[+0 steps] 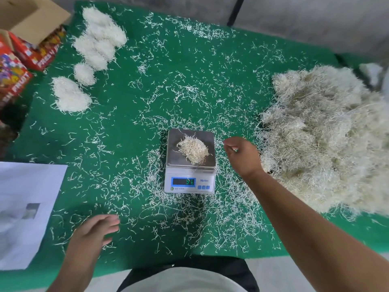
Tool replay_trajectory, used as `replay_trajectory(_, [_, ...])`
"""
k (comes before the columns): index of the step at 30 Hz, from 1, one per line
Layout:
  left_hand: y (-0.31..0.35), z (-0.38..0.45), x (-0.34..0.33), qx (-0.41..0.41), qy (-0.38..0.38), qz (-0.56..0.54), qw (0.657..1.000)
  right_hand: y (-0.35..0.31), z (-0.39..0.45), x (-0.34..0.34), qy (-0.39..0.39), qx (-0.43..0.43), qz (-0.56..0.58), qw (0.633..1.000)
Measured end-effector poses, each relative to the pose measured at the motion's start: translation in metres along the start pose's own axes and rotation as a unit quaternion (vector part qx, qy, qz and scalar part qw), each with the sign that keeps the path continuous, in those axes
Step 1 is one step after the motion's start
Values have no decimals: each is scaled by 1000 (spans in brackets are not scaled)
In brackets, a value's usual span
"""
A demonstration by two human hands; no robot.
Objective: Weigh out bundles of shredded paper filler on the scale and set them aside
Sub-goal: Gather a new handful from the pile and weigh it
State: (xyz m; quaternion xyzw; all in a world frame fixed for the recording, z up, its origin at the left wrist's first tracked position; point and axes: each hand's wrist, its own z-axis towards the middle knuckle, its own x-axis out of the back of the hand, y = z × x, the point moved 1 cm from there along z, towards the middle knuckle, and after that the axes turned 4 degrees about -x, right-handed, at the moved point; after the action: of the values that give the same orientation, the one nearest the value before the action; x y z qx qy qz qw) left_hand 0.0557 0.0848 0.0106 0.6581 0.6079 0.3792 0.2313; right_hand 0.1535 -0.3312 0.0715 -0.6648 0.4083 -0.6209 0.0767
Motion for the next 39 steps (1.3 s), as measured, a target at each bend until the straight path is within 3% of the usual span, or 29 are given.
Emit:
replay_trajectory(14, [-32,16,16,37,22,-2,999,-29,17,-54,-75,10,-8,997])
replay_trajectory(20, [-32,45,5,-18,-8,156,988,-29,33,-77,-119,41,-45,991])
replay_trajectory(23, [-21,75,-7,-90,-8,290,953,-28,39,-89,-146,19,-73,986])
replay_trajectory(28, [4,156,-32,-192,-19,405,894,-39,50,-101,-119,27,-142,982])
replay_trajectory(31, [15,213,-39,-248,-25,513,822,-58,64,-108,-119,42,-89,988])
replay_trajectory(34, [17,253,-38,-260,3,588,766,-84,90,-120,-94,77,-114,986])
replay_trajectory(39, [6,271,-37,-301,42,596,743,-141,144,-175,-148,114,-43,981])
